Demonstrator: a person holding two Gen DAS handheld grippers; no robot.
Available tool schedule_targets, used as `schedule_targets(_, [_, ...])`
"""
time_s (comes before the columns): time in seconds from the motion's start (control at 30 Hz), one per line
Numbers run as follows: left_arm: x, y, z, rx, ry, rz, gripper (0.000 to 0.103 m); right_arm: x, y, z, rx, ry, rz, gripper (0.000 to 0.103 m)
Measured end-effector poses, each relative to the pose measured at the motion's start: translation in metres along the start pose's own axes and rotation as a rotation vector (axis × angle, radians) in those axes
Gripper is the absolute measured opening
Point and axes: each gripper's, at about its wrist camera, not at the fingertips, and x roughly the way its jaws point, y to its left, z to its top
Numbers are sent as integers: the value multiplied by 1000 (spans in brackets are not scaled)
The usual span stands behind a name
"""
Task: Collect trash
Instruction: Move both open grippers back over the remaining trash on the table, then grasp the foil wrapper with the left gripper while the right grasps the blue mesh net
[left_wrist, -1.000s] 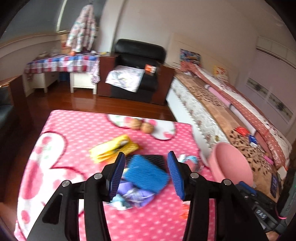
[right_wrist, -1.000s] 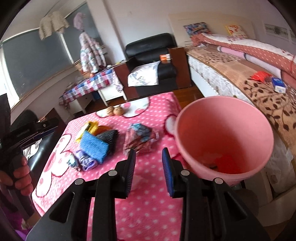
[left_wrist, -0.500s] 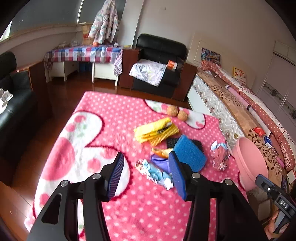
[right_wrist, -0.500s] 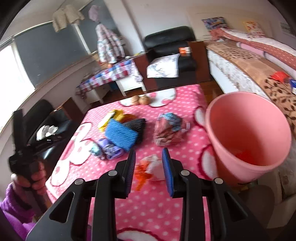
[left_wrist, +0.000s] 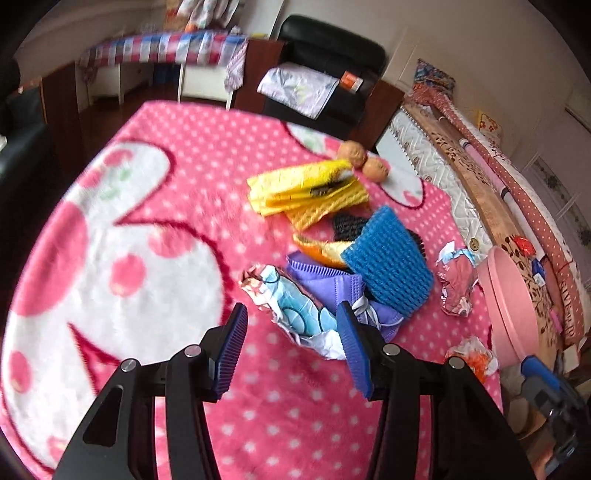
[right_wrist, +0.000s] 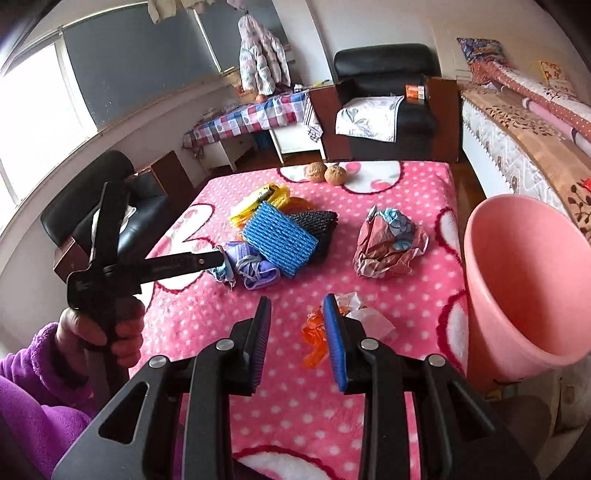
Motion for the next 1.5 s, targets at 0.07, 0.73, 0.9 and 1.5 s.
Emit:
schedule_targets(0.07, [8, 0, 1, -22, 27, -29, 49, 4, -2, 1, 8, 11, 17, 30])
schedule_targets(0.73, [-28, 19, 3, 24, -82, -34, 6, 62, 4, 38, -42, 111, 18, 40])
schedule_targets(0.9, [-34, 27, 2, 16, -87, -42, 6, 85, 14, 59, -95, 127, 16, 41])
schedule_targets(1.5, [-34, 42, -1, -15, -87, -54, 6, 141, 20, 74, -205, 211, -24, 39])
